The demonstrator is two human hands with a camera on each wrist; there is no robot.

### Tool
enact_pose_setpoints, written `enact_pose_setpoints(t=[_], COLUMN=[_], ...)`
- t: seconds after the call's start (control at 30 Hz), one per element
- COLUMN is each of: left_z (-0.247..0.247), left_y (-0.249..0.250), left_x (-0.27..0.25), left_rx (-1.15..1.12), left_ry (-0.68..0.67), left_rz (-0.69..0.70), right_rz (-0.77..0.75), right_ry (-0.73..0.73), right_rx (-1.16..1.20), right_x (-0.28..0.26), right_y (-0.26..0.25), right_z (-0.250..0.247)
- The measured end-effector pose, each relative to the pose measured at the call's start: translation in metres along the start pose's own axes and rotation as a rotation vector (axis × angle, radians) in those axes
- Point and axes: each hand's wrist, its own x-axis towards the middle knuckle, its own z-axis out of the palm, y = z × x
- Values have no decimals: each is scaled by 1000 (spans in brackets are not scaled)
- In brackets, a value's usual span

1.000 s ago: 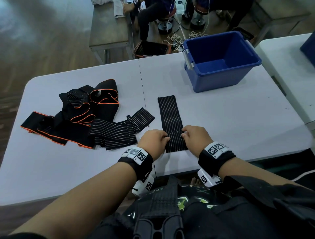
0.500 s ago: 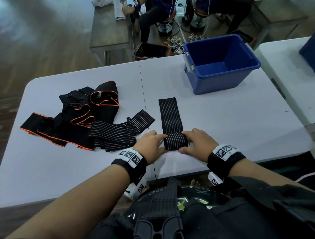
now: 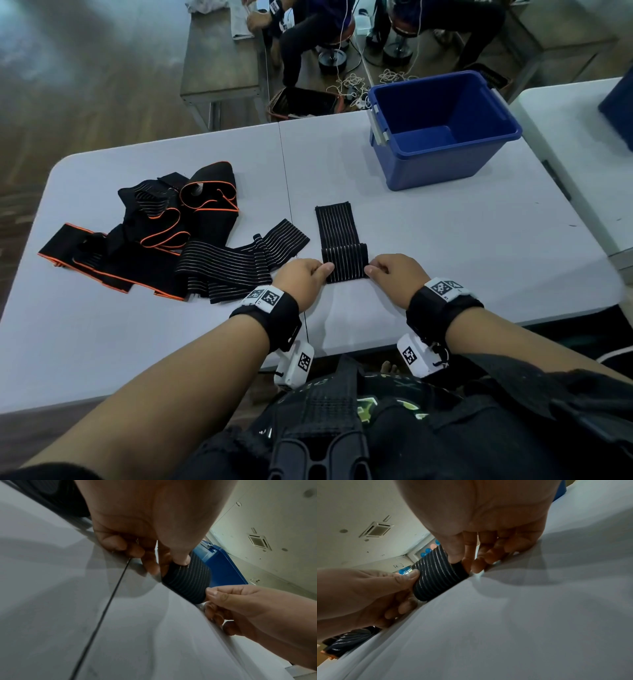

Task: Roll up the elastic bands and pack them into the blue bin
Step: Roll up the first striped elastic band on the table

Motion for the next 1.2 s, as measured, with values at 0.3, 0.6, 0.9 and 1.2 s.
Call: enact_pose_setpoints(t=[0.3,0.6,0.9,1.2], left_z=[4,10,5,1], left_y=[2,-9,-20,-17], left_x=[4,-4,-7,8], left_rx=[204,195,372,182], left_ry=[-66,258,162,104], left_rz=[-41,228,401,303], right_rz=[36,2,-168,-151], right_ry=[-27,35,74,-83], right_rx=[-16,-94,-221,-265], right_x=[0,-5,2,16], right_y=[-9,-18,-18,-15], right_z=[-2,0,-3,-13])
